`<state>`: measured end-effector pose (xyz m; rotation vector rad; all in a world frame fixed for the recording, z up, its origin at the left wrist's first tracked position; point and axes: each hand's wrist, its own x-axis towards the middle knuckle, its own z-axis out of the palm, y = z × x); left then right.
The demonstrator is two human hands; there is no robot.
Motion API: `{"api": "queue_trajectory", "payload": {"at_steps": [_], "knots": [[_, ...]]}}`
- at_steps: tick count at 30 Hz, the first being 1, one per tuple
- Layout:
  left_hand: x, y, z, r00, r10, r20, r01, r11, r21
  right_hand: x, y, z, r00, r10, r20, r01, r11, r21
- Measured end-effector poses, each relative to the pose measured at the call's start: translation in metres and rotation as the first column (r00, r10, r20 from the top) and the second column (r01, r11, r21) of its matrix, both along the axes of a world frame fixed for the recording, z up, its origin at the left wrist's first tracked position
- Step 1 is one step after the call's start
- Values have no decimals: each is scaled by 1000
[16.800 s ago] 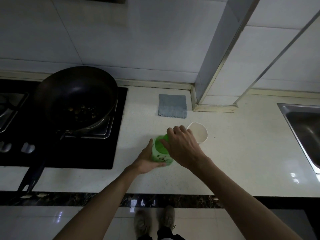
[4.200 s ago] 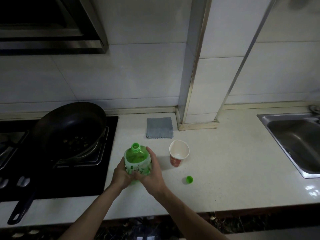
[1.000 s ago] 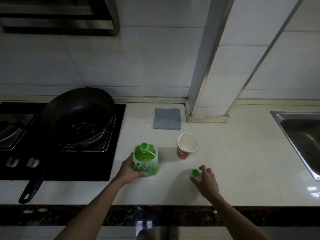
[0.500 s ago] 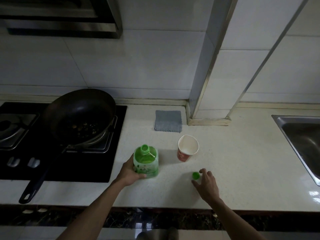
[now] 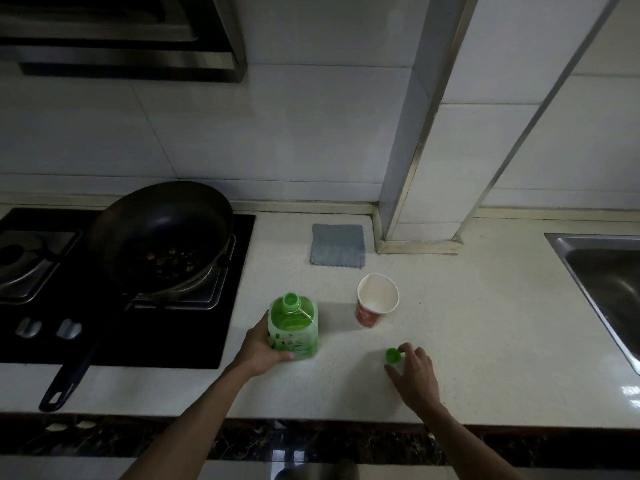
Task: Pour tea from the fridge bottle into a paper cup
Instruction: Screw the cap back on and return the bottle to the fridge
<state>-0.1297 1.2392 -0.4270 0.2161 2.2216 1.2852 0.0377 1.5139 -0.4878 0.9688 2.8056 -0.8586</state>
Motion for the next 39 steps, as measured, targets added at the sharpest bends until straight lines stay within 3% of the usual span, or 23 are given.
{"api": "queue_trajectory", "payload": {"at_steps": [25,29,33,39], "knots": [[-2,-1,-6,1000,-3,-12,3,1000,27,-11,0,0,998,23,-57,-23,1000,4],[-3,0,-7,1000,-6,-15,7,1000,12,-45,7,23,966,-81,-244,38,983,-177],[-2,0,-7,1000,3,-19,-3,1000,3,-76,2,49,882,-260,-392,37,869,-493],[-3,0,-9,1000,15,-18,-15,1000,9,-86,-2,47,836,-306,-456,-32,801,-598]]}}
